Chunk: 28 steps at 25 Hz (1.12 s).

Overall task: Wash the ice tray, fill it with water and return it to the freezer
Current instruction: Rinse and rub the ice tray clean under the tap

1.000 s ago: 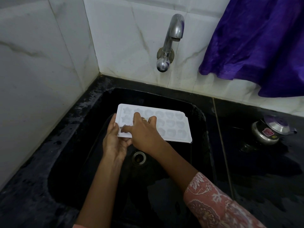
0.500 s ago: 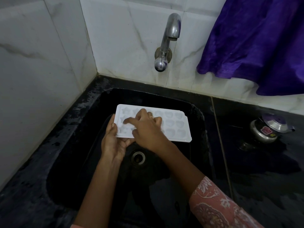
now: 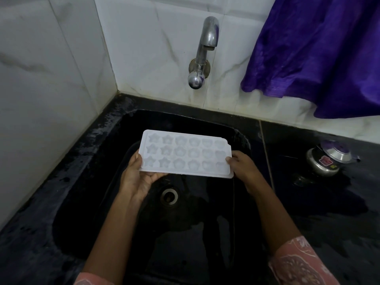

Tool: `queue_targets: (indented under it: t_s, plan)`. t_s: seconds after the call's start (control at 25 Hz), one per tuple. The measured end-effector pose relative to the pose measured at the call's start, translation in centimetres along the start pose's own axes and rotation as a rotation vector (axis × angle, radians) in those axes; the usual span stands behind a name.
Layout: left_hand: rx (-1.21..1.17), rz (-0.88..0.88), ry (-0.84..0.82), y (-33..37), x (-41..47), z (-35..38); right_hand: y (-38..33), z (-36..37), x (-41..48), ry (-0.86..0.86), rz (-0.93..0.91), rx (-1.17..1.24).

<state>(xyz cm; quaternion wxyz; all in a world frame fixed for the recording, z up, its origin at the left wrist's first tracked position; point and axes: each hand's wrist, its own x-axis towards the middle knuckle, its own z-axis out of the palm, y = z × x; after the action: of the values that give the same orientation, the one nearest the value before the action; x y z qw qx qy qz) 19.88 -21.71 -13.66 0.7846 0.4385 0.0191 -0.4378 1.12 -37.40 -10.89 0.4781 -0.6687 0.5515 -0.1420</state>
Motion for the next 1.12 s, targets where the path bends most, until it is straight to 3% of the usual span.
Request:
queue_targets:
  t_s: [0.16, 0.4, 0.88, 1.12]
  plan:
    - [0.127, -0.014, -0.126, 0.6, 0.2, -0.9, 0.2, 0.2, -0.1, 0.069, -0.069, 0.112]
    - [0.507, 0.17, 0.027, 0.9, 0.7, -1.2, 0.5, 0.4, -0.4, 0.193, -0.195, 0.199]
    - [0.519, 0.468, -0.106, 1.6, -2.2, 0.6, 1.3, -2.1, -3.1, 0.299, -0.389, 0.258]
    - [0.494, 0.531, -0.133, 2.2, -5.0, 1.9, 1.6, -3.9, -6.1, 0.346, -0.513, 0.301]
